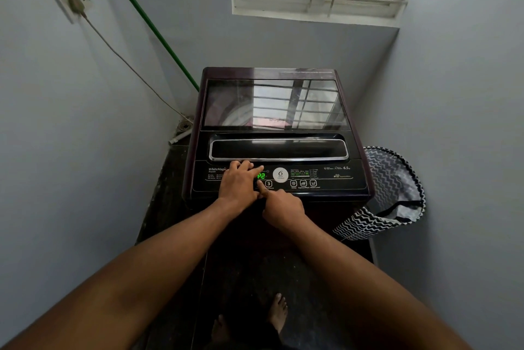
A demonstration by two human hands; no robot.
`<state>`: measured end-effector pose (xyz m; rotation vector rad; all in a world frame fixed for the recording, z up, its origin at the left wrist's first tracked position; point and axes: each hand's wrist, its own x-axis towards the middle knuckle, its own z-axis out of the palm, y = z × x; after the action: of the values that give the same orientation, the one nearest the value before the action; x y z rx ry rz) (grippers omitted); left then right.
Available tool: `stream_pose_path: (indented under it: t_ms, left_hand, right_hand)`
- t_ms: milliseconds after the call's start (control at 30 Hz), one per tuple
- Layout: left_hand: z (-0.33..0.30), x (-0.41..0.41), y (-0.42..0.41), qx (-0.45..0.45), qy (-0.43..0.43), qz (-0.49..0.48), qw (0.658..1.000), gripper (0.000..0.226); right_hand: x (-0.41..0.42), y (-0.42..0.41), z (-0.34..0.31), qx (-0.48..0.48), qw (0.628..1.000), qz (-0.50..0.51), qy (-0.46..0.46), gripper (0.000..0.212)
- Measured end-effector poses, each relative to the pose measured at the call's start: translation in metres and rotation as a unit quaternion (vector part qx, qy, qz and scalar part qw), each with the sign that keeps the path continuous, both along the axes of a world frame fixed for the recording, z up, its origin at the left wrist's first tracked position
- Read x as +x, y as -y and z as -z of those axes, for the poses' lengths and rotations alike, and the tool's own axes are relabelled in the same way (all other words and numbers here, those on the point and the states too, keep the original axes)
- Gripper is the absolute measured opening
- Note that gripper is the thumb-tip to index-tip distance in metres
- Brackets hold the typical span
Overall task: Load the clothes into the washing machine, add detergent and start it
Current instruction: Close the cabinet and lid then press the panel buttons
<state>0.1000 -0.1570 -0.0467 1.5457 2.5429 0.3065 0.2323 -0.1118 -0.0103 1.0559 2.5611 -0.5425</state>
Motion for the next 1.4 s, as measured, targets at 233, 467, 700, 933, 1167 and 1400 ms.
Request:
stream_pose_path:
  t_ms: [233,467,700,933,1167,1400]
  left_hand:
    - [-0.004,0.000,-0.001,-0.031,-0.007,0.009,0.999,0.086]
    - [-0.007,-0.002,-0.001,-0.016,-0.005,0.016,1.000,0.085]
    - [-0.022,-0.008,-0.021,-0.067,-0.043,0.020,0.997,0.080]
    - [-0.009,0.008,-0.014,-0.080,-0.045,0.028,0.995,0.068]
    - [-0.019,0.016,-0.015,-0.110,-0.050,0.026,0.992,0.069]
    - [-0.017,0.022,-0.012,-0.092,-0.072,0.026,0.993,0.059]
  right_hand:
    - [0.006,-0.004,0.000,0.017,1.000,0.007,-0.012,0.073]
    - [0.008,-0.009,0.001,-0.002,1.000,0.014,0.003,0.074]
    - [-0.020,-0.031,-0.008,-0.027,0.998,0.061,-0.018,0.033]
    - [-0.027,-0.034,-0.011,-0.018,0.997,0.068,0.014,0.047]
    - [-0.027,-0.035,-0.015,0.007,0.999,0.025,0.035,0.045]
    - [-0.019,-0.032,-0.011,0.015,1.000,0.022,-0.004,0.040]
